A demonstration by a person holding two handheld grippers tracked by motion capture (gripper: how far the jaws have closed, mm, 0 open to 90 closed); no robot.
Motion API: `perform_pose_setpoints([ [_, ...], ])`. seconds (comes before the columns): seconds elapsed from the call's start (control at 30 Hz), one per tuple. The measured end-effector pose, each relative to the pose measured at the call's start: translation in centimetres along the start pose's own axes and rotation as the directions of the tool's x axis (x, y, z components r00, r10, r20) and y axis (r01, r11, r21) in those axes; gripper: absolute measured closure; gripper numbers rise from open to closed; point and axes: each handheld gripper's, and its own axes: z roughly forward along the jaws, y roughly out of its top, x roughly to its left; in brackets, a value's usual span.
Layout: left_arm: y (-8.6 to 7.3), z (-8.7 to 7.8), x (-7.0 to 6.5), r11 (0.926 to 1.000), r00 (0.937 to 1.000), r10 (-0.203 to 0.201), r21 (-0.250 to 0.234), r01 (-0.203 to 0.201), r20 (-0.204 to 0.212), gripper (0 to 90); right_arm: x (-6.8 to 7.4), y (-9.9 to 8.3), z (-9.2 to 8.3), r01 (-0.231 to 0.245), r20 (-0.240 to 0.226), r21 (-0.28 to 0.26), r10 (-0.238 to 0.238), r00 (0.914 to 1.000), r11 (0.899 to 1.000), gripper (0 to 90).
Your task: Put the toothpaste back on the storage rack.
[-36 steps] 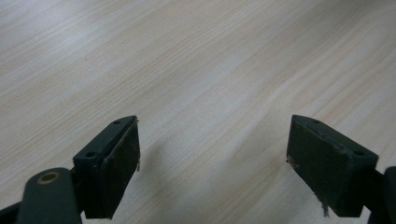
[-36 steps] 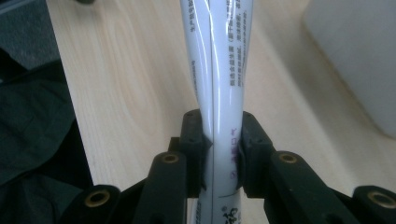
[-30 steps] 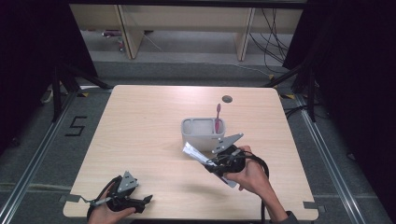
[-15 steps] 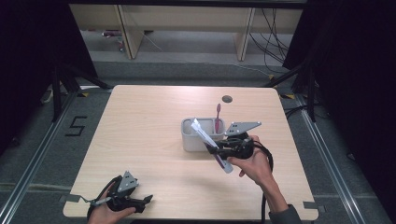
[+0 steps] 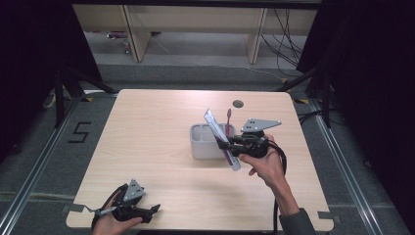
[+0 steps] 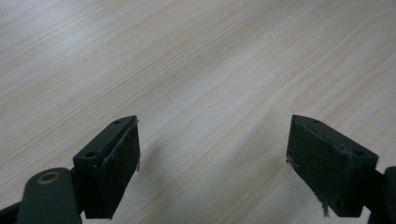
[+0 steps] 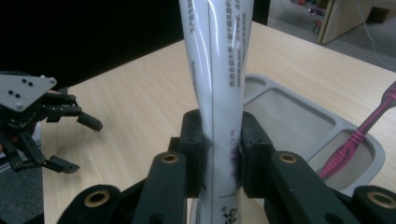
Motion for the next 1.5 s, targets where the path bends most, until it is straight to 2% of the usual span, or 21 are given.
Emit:
perform_pose_setpoints([
  [0.03, 0.0, 0.0, 0.0, 1.0000, 1.0000, 0.000, -0.001, 0.000, 0.000, 16.8, 0.1, 0.1, 0.0, -0.020, 0.001, 0.007, 0.020, 0.9998, 1.000, 75.1],
  [0.13, 0.0, 0.0, 0.0, 1.0000, 1.0000, 0.001, 0.000, -0.001, 0.000, 16.8, -0.4, 0.6, 0.3, 0.004, 0.007, -0.012, -0.004, 1.0000, 1.000, 75.1],
  [0.27, 0.1, 0.0, 0.0, 1.0000, 1.0000, 0.005, 0.006, -0.005, 0.003, 16.9, -0.4, 1.3, 0.4, -0.017, 0.014, -0.017, 0.017, 0.9998, 1.000, 75.1],
  [0.3, 0.1, 0.0, 0.0, 1.0000, 1.0000, 0.005, 0.006, -0.005, 0.002, 16.9, -0.6, 1.5, 0.5, 0.014, 0.015, -0.031, -0.014, 0.9998, 0.999, 75.1],
  [0.33, 0.1, 0.0, 0.0, 1.0000, 1.0000, 0.006, 0.007, -0.006, 0.002, 16.8, -0.4, 1.7, 0.4, -0.003, 0.022, -0.031, 0.004, 0.9997, 1.000, 75.1],
  [0.4, 0.1, 0.0, 0.0, 1.0000, 1.0000, 0.003, 0.000, -0.003, 0.001, 16.9, -0.6, 2.1, 0.6, 0.014, 0.027, -0.043, -0.013, 0.9995, 0.999, 75.1],
  [0.43, 0.1, 0.0, 0.0, 1.0000, 1.0000, 0.002, -0.001, -0.002, 0.001, 16.8, -0.5, 2.3, 0.6, -0.006, 0.019, -0.046, 0.007, 0.9998, 0.999, 75.1],
  [0.5, 0.1, 0.0, 0.0, 1.0000, 1.0000, 0.003, -0.002, -0.003, 0.001, 16.8, -0.8, 2.6, 0.9, -0.005, 0.012, -0.067, 0.005, 0.9999, 0.998, 75.1],
  [0.57, 0.1, 0.0, 0.0, 1.0000, 1.0000, 0.004, -0.002, -0.004, 0.000, 16.9, -0.8, 2.9, 0.9, -0.021, 0.033, -0.062, 0.023, 0.9992, 0.998, 75.1],
  [0.63, 0.1, 0.0, 0.0, 1.0000, 1.0000, 0.003, -0.002, -0.003, 0.001, 16.9, -1.2, 3.1, 1.1, 0.008, 0.046, -0.073, -0.005, 0.9989, 0.997, 75.1],
  [0.77, 0.1, 0.0, 0.0, 1.0000, 1.0000, 0.004, -0.001, -0.004, 0.001, 16.8, -1.6, 3.6, 1.3, -0.016, 0.054, -0.079, 0.020, 0.9984, 0.997, 75.1],
  [0.97, 0.1, 0.0, 0.0, 1.0000, 1.0000, 0.005, 0.001, -0.005, 0.004, 16.8, -2.5, 4.0, 1.8, -0.015, 0.072, -0.111, 0.023, 0.9971, 0.994, 75.1],
  [1.03, 0.1, 0.0, 0.0, 1.0000, 1.0000, 0.003, -0.003, -0.003, 0.000, 16.9, -2.6, 4.1, 2.0, -0.046, 0.057, -0.118, 0.053, 0.9969, 0.992, 75.1],
  [1.13, 0.1, 0.0, 0.0, 1.0000, 1.0000, 0.005, 0.000, -0.005, 0.004, 16.9, -3.0, 4.1, 2.4, -0.025, 0.079, -0.127, 0.035, 0.9962, 0.992, 75.1],
  [1.17, 0.1, 0.0, 0.0, 1.0000, 1.0000, 0.005, 0.001, -0.005, 0.004, 16.9, -2.9, 4.2, 2.6, -0.045, 0.071, -0.122, 0.054, 0.9960, 0.991, 75.1],
  [1.2, 0.1, 0.0, 0.0, 1.0000, 1.0000, 0.005, 0.000, -0.005, 0.002, 16.9, -3.1, 4.3, 2.7, -0.026, 0.076, -0.124, 0.036, 0.9965, 0.992, 75.1],
  [1.27, 0.1, 0.0, -0.1, 1.0000, 1.0000, 0.006, 0.000, -0.006, 0.004, 16.9, -3.1, 4.4, 2.9, -0.045, 0.078, -0.126, 0.056, 0.9954, 0.991, 75.1],
  [1.33, 0.1, 0.0, 0.0, 1.0000, 1.0000, 0.005, -0.001, -0.005, 0.003, 16.8, -3.5, 4.7, 3.3, -0.013, 0.093, -0.137, 0.026, 0.9953, 0.990, 75.1],
  [1.37, 0.1, 0.0, 0.0, 1.0000, 1.0000, 0.006, -0.001, -0.006, 0.002, 16.9, -3.4, 4.7, 3.5, -0.037, 0.076, -0.137, 0.048, 0.9959, 0.990, 75.1],
  [1.4, 0.1, 0.0, 0.0, 1.0000, 1.0000, 0.005, -0.001, -0.005, 0.002, 16.8, -3.5, 4.8, 3.5, -0.025, 0.084, -0.127, 0.036, 0.9958, 0.992, 75.1],
  [1.5, 0.1, 0.0, -0.1, 1.0000, 1.0000, 0.005, -0.001, -0.005, 0.007, 16.8, -3.6, 4.9, 4.1, -0.035, 0.079, -0.137, 0.046, 0.9958, 0.990, 75.1],
])
